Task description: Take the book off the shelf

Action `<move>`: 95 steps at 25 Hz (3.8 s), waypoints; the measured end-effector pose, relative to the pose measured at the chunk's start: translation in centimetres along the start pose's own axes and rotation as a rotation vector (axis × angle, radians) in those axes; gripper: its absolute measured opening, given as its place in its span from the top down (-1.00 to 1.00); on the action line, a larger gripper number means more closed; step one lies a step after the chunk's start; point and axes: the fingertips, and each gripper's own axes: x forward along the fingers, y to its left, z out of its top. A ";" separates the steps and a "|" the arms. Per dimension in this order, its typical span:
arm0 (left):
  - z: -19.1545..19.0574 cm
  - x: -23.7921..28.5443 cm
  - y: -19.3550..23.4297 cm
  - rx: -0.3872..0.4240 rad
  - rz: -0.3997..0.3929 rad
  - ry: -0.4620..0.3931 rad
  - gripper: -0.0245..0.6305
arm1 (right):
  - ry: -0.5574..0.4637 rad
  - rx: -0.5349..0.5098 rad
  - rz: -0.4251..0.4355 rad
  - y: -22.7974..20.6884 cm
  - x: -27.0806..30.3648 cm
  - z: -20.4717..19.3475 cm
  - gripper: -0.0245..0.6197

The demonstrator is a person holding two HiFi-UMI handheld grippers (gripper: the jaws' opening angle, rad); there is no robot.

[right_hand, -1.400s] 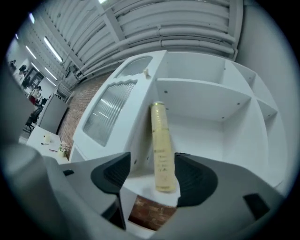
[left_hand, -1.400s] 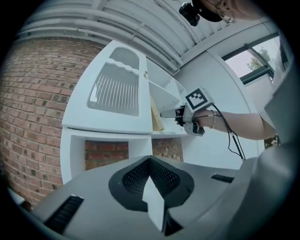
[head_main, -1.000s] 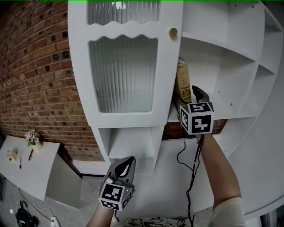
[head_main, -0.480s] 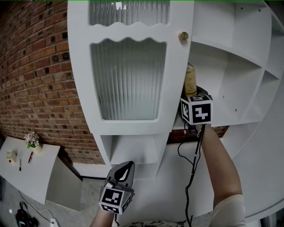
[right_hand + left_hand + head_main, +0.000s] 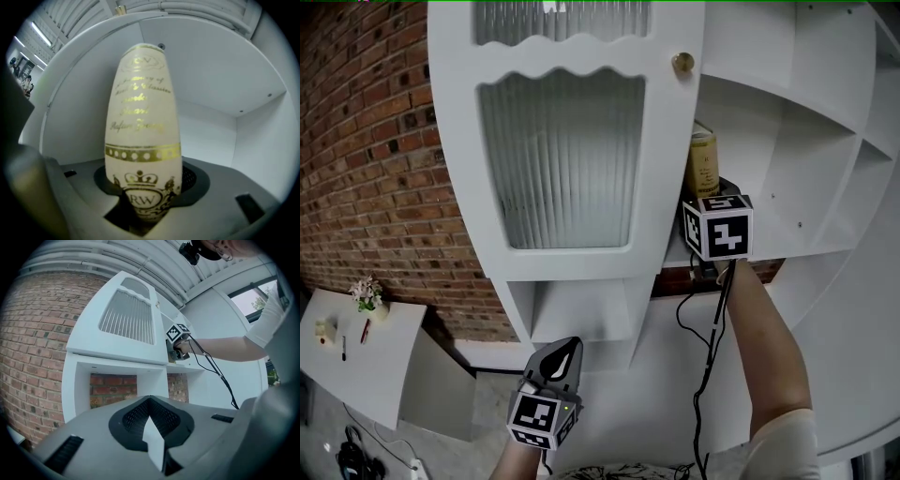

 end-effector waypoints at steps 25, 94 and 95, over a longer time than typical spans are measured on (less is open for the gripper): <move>0.6 -5.9 -12.4 0.024 0.001 0.037 0.88 | -0.166 0.064 0.108 0.6 -17.7 -1.0 0.20; -3.7 -9.1 -17.2 -0.059 0.048 0.114 0.88 | -0.061 0.249 0.369 11.4 -33.3 -23.8 0.20; -3.8 -9.1 -17.2 -0.061 0.048 0.122 0.88 | -0.060 0.250 0.370 11.4 -33.2 -23.8 0.20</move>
